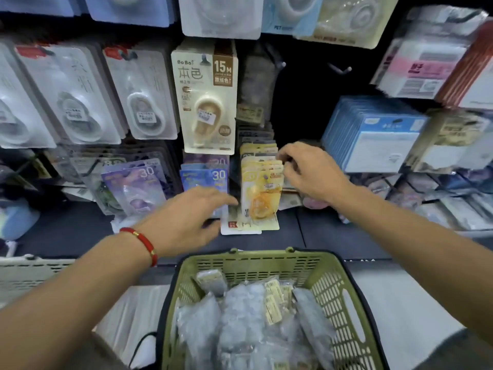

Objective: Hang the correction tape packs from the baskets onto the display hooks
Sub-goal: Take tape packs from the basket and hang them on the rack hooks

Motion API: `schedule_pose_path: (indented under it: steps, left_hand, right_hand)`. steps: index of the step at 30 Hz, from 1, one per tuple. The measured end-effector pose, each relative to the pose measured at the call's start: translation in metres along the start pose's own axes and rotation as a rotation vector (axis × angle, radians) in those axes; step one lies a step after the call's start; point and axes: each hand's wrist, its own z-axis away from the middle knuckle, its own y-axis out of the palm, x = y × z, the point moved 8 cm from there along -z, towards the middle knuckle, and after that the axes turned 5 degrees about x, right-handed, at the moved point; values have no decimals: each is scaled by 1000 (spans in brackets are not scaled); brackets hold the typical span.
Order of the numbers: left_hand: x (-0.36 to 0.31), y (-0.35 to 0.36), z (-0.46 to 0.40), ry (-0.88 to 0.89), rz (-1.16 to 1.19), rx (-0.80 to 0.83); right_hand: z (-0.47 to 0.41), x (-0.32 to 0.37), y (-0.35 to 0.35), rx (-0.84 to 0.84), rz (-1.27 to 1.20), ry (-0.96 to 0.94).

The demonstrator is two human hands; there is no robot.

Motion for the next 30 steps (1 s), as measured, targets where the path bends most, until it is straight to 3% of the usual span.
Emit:
schedule_pose_path:
  steps: [2,4,7,11,13,16,22,28,30]
  left_hand:
    - [0,41,13,0,-81,283]
    - [3,83,30,-58,-108,452]
    - [9,155,54,-137,-111,605]
    - [20,238,90,-319,-161,727]
    - [18,261,101,-354,-235,752]
    - [12,270,108,-410,-139,704]
    - [13,250,111,-573,200,409]
    - [19,215,101,-737,567,-55]
    - [19,216,96,-811,810,-118]
  right_hand:
    - [45,-2,25,98,-63,-23]
    - [86,-7,74,359,-53,13]
    - [154,-15,163,798,-10,115]
    - [217,12,247,1021,116,-25]
    - [228,36,267,996,160,-196]
    - [227,66,284,970,177,-366]
    - [206,71,287,841,-15,-383]
    - [164,44,230,530,-709,186]
    - [159,38,217,490,-1037,370]
